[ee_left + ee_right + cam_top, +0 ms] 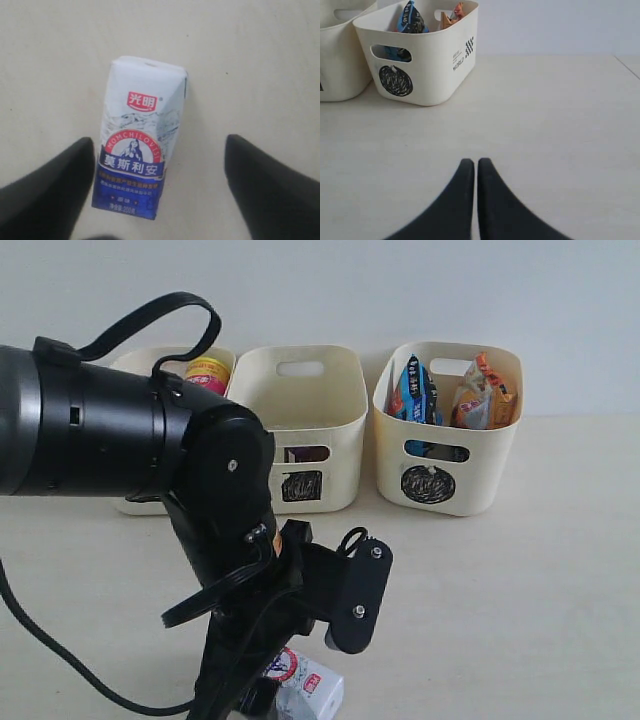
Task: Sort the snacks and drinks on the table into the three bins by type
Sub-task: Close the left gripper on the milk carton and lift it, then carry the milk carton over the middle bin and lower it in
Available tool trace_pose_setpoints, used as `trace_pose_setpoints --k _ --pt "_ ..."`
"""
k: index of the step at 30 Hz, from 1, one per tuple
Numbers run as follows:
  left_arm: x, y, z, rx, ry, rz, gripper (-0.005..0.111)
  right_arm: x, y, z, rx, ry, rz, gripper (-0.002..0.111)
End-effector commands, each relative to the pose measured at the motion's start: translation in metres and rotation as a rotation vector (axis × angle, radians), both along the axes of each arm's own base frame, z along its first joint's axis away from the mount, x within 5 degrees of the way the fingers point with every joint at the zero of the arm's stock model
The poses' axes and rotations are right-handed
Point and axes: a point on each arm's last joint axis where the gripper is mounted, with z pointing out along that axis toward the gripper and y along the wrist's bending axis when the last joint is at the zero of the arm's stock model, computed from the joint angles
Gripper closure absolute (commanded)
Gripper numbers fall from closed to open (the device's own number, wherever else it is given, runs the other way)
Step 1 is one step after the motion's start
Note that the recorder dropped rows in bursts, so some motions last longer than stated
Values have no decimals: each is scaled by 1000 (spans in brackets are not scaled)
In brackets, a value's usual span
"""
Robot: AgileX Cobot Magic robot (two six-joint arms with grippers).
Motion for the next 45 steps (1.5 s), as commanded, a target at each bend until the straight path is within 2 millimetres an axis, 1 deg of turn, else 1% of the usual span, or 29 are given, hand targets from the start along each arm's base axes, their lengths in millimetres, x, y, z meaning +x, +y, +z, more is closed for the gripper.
trace_pose_setpoints --k 1,5,10,23,31,33,34,35,36,37,39,42,43,45 --pt "-1 -2 -3 -28 -12 11 22 0 0 0 1 -8 0 108" --pt "5 -3 -18 -6 -34 -17 23 0 0 0 1 -8 0 108" --pt "12 -9 -28 -37 -83 -2 33 0 0 0 1 -8 0 108" --pt "14 -9 -56 40 -44 -31 34 0 0 0 1 -8 0 108" --pt "19 -9 -60 26 -66 -25 34 0 0 0 1 -8 0 108" --pt "20 -8 -63 30 -61 -17 36 0 0 0 1 -8 0 108" --pt "20 -8 -63 30 -60 -15 46 0 0 0 1 -8 0 108" --pt "20 -8 -63 30 -60 -15 54 0 0 0 1 -8 0 108" --pt "20 -8 -63 32 -59 -15 73 0 0 0 1 -8 0 108" --pt "20 -7 -63 33 -57 -15 85 0 0 0 1 -8 0 108" --pt "19 -7 -63 39 -54 -25 102 0 0 0 1 -8 0 108" --pt "19 -7 -62 41 -44 -13 102 0 0 0 1 -8 0 108" --pt "20 -10 -57 22 -45 22 102 0 0 0 1 -8 0 108" --pt "25 -16 -38 -21 -51 93 102 0 0 0 1 -8 0 108"
